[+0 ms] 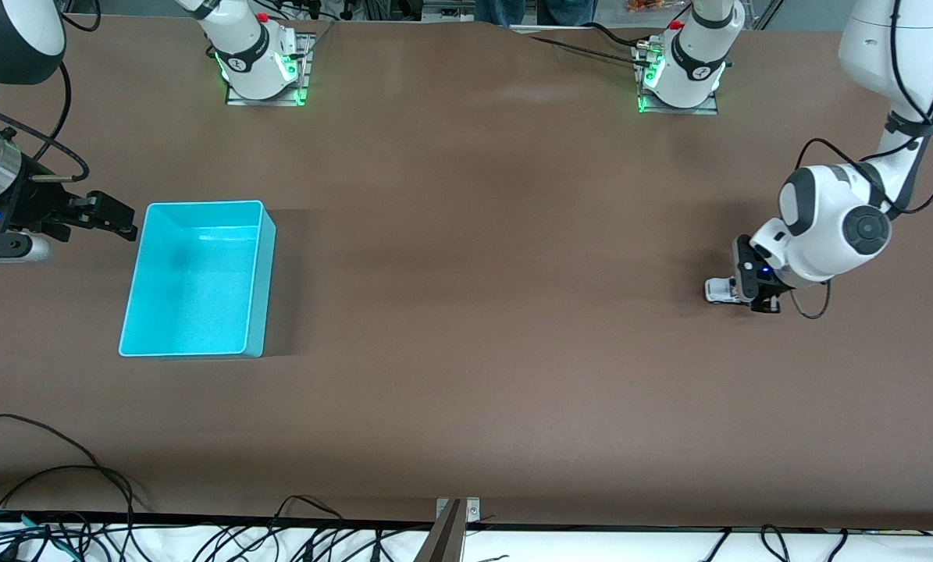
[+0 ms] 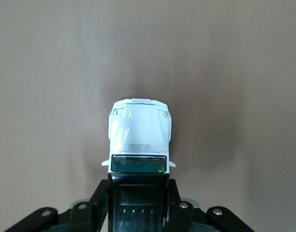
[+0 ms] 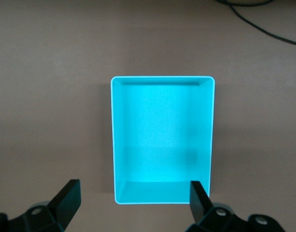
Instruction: Wind and store white jeep toy
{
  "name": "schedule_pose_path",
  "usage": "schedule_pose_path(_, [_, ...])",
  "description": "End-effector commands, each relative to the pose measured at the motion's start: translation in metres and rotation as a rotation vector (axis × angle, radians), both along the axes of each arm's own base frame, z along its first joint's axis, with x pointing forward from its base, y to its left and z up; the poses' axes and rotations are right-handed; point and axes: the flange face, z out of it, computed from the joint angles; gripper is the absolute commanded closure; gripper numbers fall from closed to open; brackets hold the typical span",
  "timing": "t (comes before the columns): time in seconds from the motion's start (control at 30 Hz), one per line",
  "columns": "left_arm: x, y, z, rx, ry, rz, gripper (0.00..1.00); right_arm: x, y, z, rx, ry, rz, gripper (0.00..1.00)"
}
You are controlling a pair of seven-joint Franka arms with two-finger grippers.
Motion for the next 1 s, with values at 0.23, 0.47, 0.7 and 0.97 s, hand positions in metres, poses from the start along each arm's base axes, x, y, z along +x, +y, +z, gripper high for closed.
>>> schedule_pose_path(0.23, [-0.005,0.065,-0.025,-0.005,0.03,-0.044,0.94,-0.004,-0.001,0.001,0.003,0.006,-0.005,0.0])
schedule_pose_path(0.47, [-0.005,0.105,-0.022,-0.002,0.012,-0.045,0.94,-0.004,-0.001,0.002,0.003,0.004,-0.005,0.0])
schedule_pose_path(0.7, [-0.006,0.133,-0.023,-0.001,0.004,-0.033,0.93,-0.004,-0.001,0.001,0.003,0.006,-0.005,0.0])
schedule_pose_path(0.97, [-0.003,0.157,-0.021,0.008,-0.011,-0.032,0.93,-0.004,-0.001,0.001,0.003,0.006,-0.005,0.0])
